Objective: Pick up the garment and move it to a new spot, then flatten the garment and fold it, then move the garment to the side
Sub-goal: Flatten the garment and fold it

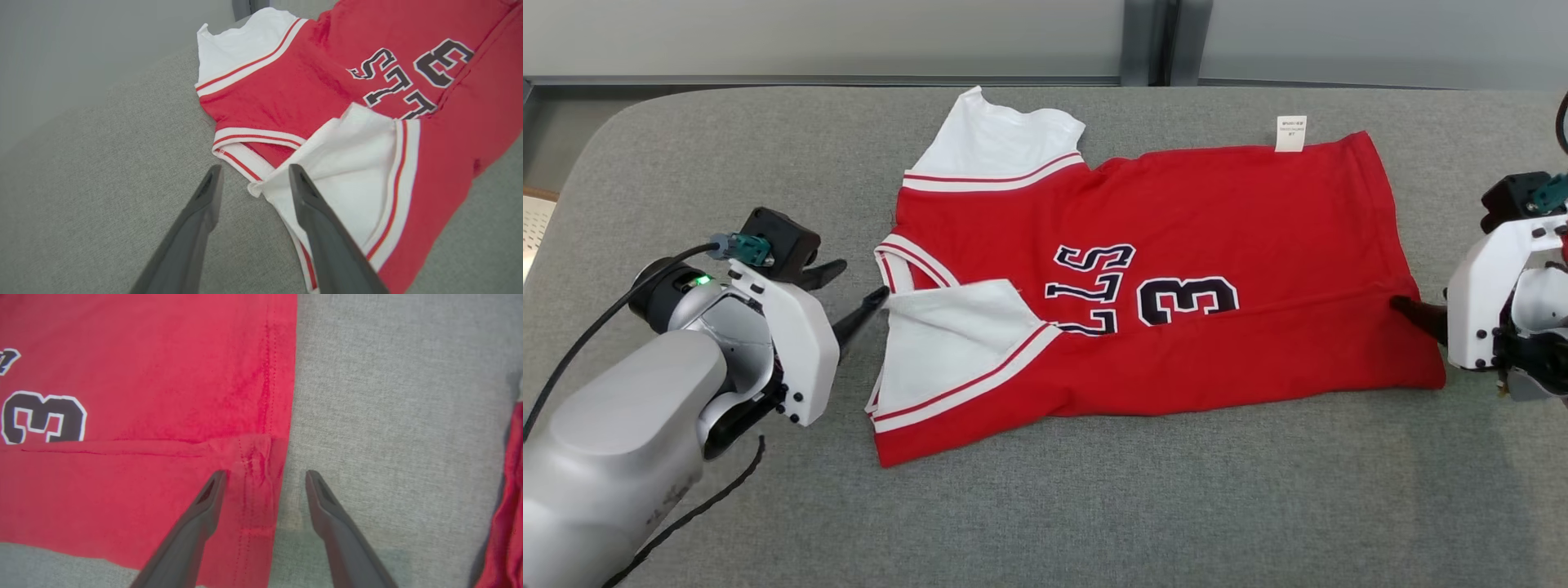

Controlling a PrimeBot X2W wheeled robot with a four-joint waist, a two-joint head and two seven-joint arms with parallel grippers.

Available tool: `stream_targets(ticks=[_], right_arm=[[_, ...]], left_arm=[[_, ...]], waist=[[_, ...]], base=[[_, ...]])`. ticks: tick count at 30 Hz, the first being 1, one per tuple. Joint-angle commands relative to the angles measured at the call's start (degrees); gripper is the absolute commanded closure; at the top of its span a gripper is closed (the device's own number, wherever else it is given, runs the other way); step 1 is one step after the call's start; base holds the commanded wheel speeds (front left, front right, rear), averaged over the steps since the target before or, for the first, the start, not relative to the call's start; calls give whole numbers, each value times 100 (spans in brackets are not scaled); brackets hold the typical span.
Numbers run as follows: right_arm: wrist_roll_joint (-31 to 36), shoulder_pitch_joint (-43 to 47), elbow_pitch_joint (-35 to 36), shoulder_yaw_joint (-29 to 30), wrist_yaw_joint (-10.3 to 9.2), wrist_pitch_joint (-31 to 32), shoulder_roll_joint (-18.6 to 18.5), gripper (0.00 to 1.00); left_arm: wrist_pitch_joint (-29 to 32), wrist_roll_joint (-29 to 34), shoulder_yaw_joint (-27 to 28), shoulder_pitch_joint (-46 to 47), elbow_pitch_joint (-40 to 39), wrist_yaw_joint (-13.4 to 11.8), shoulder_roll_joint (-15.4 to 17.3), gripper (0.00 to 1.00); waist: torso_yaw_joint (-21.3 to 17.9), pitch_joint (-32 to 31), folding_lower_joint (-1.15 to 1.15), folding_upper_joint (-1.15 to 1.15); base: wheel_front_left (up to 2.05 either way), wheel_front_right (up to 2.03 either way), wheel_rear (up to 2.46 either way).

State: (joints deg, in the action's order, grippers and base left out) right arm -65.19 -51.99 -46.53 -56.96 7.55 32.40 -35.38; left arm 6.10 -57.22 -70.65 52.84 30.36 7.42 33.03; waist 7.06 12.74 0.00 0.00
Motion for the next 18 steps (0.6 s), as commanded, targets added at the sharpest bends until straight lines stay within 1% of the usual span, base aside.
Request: stream_targets(ticks=[1,2,8,10,11,13,15,16,18], right_arm=[[181,-15,-103,-14,-12,-233,48,0],[277,-28,-184,32,-10,-454,68,0],[470,199,-352,366,-6,-1885,293,0],[530,291,-309,463,-7,-2435,319,0],[513,423,-329,640,-6,-3053,391,0],[537,592,-352,802,-6,-3674,479,0],[691,708,-303,897,-6,-4320,523,0],[691,708,-303,897,-6,-4320,523,0],[840,829,-216,977,-6,-4634,612,0]], left_arm=[[-162,-16,49,36,139,-3,-117,0],[-354,-77,142,25,213,-3,-191,0],[-1760,-253,773,-149,712,-339,-557,0],[-2019,-367,1082,-240,778,-450,-642,0],[-2118,-445,1496,-377,709,-521,-724,0],[-2133,-278,2284,-513,378,-605,-800,0],[-2126,5,3074,-949,-8,-680,-928,0],[-2126,5,3074,-949,-8,-680,-928,0],[-2120,332,3868,-1377,-418,-692,-1064,0]], waist=[[-3,2,0,0],[-4,-2,0,0],[-29,-97,0,0],[-32,-165,0,0],[-31,-243,0,0],[-21,-313,0,0],[-23,-382,0,0],[-23,-382,0,0],[-47,-450,0,0]], base=[[0,0,0],[0,0,0],[0,0,0],[0,0,0],[0,0,0],[0,0,0],[0,0,0],[0,0,0],[0,0,0]])
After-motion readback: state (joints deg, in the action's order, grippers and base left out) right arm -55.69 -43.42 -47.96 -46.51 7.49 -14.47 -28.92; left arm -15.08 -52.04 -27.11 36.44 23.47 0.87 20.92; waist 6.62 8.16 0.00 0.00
